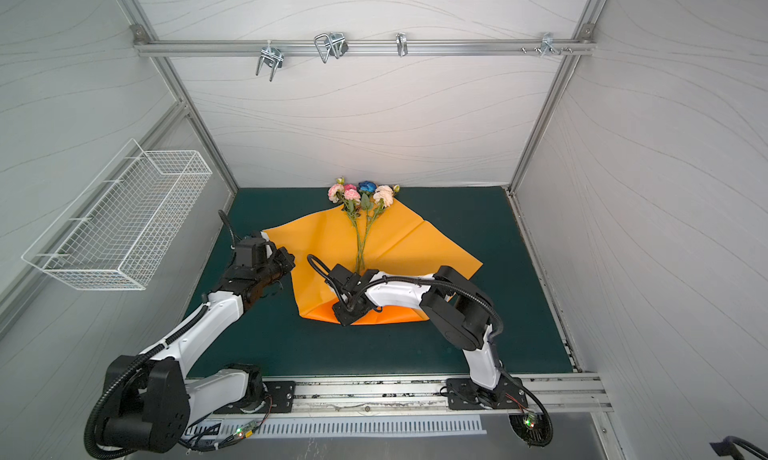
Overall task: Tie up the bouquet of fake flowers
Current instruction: 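Lift the held sheet side with the left gripper up around the rose stems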
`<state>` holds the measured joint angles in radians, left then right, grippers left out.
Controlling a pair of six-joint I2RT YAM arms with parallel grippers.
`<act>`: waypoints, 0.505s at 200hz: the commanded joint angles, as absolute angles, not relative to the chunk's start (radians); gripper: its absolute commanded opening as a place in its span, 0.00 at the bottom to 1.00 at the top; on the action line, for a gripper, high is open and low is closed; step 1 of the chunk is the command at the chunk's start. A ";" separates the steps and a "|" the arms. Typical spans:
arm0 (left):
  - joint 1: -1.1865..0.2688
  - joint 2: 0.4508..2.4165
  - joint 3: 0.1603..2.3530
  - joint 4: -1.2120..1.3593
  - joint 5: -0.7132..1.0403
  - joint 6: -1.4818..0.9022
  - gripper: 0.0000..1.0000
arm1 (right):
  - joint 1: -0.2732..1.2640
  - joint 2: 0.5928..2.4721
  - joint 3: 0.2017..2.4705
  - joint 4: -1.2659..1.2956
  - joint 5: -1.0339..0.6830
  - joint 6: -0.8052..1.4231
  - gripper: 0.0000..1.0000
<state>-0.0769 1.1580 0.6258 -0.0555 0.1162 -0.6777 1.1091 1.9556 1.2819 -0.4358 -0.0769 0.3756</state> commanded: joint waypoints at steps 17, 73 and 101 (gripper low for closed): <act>-0.081 1.156 0.630 -0.037 0.112 -0.693 0.00 | 1.138 1.946 1.280 -0.477 -0.024 0.344 0.24; -0.080 1.124 0.638 -0.052 0.115 -0.692 0.00 | 1.090 1.961 1.285 -0.479 0.002 0.383 0.23; -0.081 1.098 0.656 -0.055 0.141 -0.704 0.00 | 1.081 1.969 1.286 -0.475 -0.012 0.375 0.23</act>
<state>-0.0772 1.1316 0.6258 -0.0639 0.1215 -0.6888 1.0931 1.9556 1.2831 -0.4423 -0.0250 0.3710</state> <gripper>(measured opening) 0.051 0.230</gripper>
